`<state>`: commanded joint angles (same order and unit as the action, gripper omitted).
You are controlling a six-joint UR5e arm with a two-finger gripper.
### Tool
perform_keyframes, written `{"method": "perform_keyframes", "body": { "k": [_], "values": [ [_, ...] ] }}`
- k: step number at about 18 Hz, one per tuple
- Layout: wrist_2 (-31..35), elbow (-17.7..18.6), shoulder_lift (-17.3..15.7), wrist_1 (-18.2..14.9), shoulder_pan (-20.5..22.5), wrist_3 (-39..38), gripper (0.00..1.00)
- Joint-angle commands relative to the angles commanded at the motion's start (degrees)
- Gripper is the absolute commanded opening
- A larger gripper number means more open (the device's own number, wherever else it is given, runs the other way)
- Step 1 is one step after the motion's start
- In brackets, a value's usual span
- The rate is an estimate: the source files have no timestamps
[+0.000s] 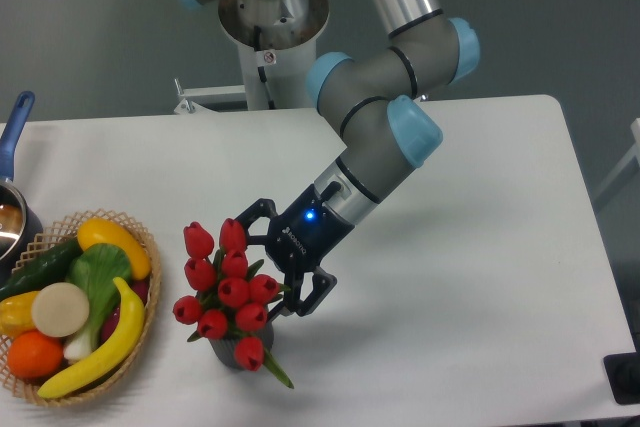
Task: Pick up the flowers from the vase
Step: 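Lower the open gripper around the tulip stems above the vase, then close the gripper on the tulip stems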
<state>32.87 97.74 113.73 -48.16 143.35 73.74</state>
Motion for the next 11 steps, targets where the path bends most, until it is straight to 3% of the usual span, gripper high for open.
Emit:
{"method": "perform_keyframes", "body": {
  "k": [11],
  "values": [
    [-2.9,-0.88,1.58,0.0,-1.41,-0.09,1.0]
  ]
}}
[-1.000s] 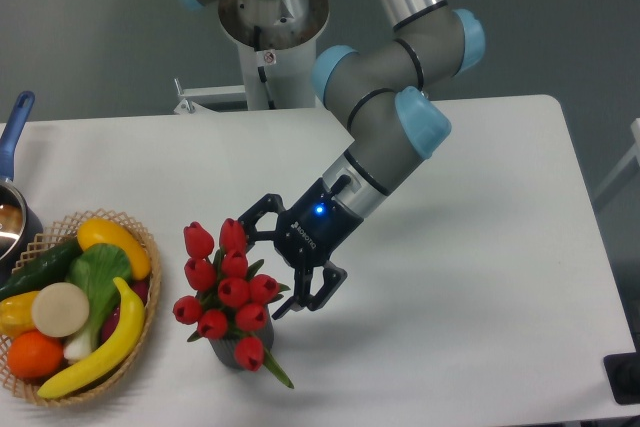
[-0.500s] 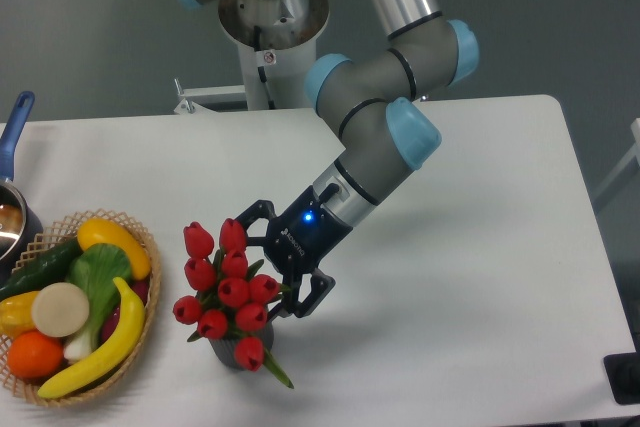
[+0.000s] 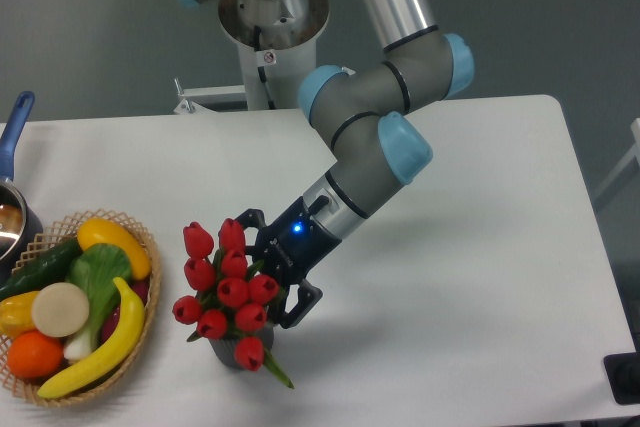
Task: Pick up the flowers from the vase
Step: 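Close the gripper on the tulip stems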
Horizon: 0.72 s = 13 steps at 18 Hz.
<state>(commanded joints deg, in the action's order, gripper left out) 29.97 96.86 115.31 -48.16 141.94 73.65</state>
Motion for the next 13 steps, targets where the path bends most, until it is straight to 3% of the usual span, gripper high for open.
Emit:
{"method": "perform_keyframes", "body": {
  "k": [10,13],
  "values": [
    [-0.09,0.0,0.09,0.09,0.0,0.18,0.92],
    [-1.05,0.09,0.0,0.09,0.09,0.09,0.81]
  ]
}}
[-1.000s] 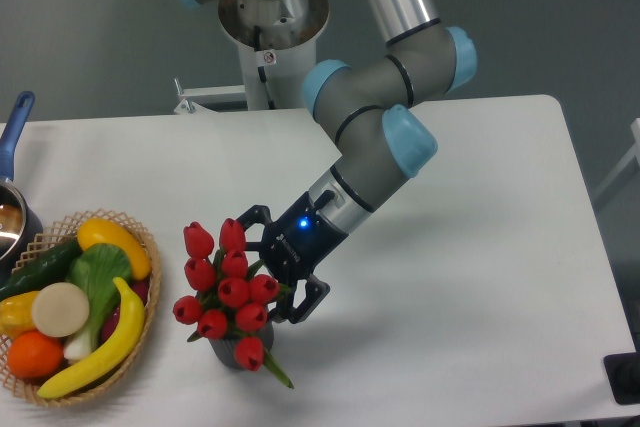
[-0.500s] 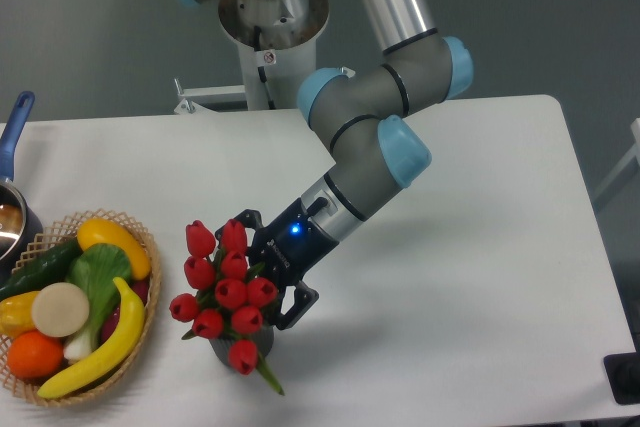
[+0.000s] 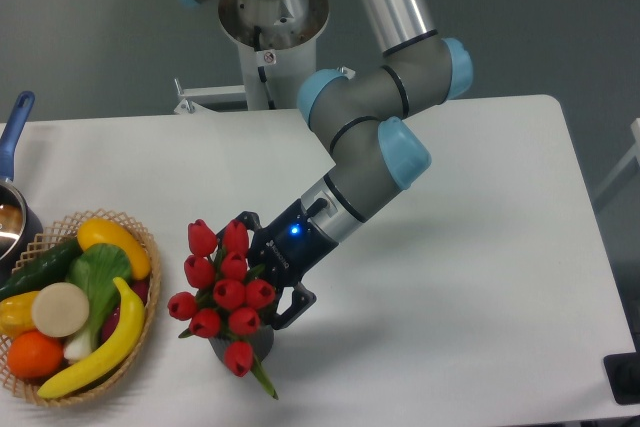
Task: Pick up the flowers from the vase
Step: 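Close the gripper on the tulip stems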
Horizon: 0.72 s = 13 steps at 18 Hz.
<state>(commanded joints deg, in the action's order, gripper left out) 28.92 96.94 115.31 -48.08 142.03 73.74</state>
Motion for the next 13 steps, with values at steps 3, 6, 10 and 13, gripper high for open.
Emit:
{"method": "perform_keyframes", "body": {
  "k": [3,6,10,13],
  "values": [
    [0.0,0.17,-0.09,0.0,0.09,-0.17,0.69],
    [0.0,0.35,-0.18,0.0,0.18,-0.26,0.61],
    [-0.09,0.35,-0.26,-0.09,0.44,-0.44,0.55],
    [-0.09,0.61,-0.44,-0.09,0.44,-0.62,0.48]
  ]
}}
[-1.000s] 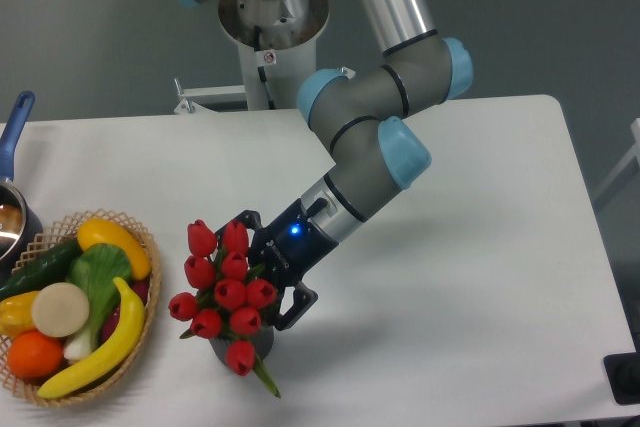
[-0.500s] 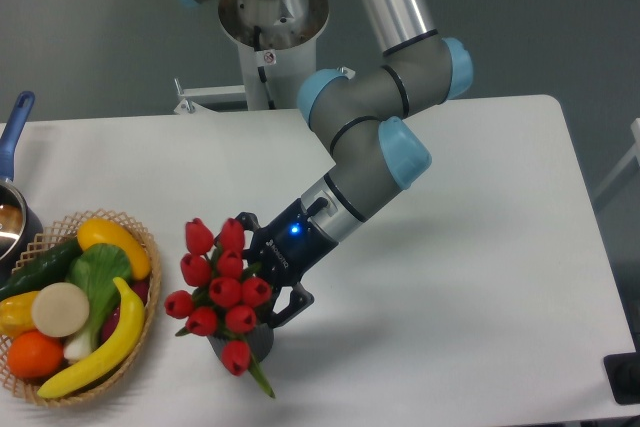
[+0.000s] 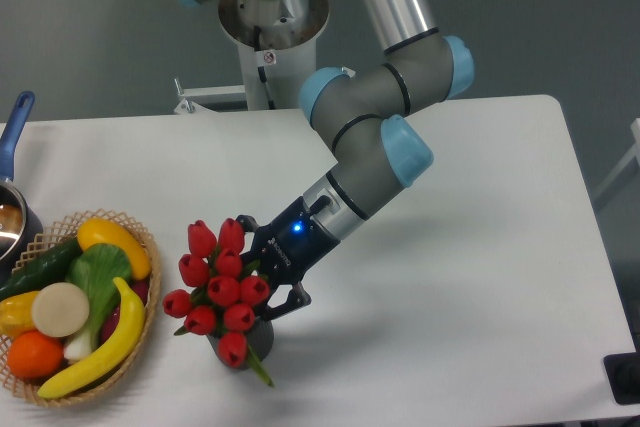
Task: Pick up the flowers from the vase
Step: 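Close the gripper on the tulip stems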
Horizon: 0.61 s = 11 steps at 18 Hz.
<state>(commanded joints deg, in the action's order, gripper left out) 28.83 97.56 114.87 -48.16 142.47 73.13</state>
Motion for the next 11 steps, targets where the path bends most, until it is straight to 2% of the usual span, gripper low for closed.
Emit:
{"method": "perform_keyframes", "body": {
  "k": [11],
  "values": [
    [-0.97,0.18,-1.06,0.0,0.26,-2.9,0.48]
  ]
}}
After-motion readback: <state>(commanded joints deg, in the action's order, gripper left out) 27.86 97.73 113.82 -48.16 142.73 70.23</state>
